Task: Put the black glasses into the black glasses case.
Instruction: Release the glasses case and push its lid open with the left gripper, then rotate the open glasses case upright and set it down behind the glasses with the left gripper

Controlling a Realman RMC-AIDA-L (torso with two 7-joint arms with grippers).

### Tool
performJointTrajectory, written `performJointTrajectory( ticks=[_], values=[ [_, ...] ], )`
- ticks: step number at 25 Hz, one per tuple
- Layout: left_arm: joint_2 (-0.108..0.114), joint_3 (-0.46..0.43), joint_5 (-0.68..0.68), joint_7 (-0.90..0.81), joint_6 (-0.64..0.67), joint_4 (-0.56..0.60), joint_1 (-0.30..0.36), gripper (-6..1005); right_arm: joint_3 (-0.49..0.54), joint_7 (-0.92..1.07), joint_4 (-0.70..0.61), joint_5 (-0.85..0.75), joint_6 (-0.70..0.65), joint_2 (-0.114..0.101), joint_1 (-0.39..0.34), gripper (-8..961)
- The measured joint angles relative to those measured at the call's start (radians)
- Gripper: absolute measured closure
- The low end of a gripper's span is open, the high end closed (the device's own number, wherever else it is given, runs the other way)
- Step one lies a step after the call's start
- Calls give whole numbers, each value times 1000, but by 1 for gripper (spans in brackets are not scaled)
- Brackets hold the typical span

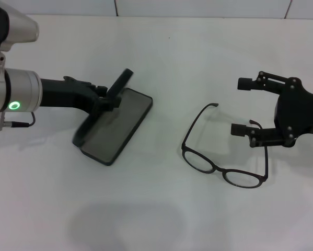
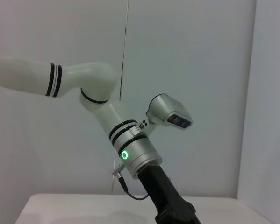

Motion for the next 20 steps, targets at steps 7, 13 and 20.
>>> performJointTrajectory(
  ticks=[7, 13, 20],
  values=[
    [1, -1, -10, 11, -19, 8, -15, 598, -21, -9, -45, -48, -74, -12, -26, 100],
    [4, 1, -14, 149, -51, -1, -68, 766, -20, -63, -58, -111, -203, -26, -54, 103],
    [-1, 93, -89, 544, -123, -45, -130, 793, -24, -151, -41, -119, -211, -12, -104, 107]
  ],
)
